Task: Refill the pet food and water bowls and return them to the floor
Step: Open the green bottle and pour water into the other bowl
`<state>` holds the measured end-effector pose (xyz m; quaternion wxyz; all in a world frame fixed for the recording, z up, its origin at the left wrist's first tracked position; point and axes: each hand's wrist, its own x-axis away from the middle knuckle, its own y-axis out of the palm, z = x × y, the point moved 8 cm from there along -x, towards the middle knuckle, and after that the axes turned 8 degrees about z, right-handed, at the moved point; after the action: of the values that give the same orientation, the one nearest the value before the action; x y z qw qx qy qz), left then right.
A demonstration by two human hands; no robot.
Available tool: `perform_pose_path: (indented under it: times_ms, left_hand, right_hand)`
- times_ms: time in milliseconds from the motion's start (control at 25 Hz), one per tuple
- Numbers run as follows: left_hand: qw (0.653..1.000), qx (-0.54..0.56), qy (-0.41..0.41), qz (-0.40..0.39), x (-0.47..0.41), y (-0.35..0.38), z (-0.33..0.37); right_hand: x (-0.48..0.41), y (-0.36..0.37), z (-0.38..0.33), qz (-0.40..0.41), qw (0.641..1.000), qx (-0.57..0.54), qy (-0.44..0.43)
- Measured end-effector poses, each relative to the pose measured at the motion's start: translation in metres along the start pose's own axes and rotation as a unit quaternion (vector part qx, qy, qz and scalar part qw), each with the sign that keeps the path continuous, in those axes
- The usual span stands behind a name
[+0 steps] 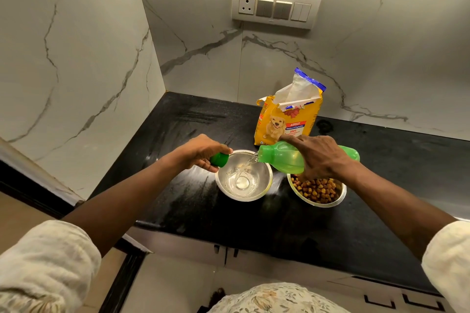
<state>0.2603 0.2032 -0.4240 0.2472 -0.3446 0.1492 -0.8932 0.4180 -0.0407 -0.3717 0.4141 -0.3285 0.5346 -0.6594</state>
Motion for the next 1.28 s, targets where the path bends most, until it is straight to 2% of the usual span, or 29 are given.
perform_pose_path:
  times_ms: [1280]
  left_hand:
    - [1.000, 0.002, -0.001, 0.000, -0.006, 0.006, 0.006]
  right_hand:
    - [0.003, -0.012, 0.015, 0.003, 1.000, 0.029, -0.008]
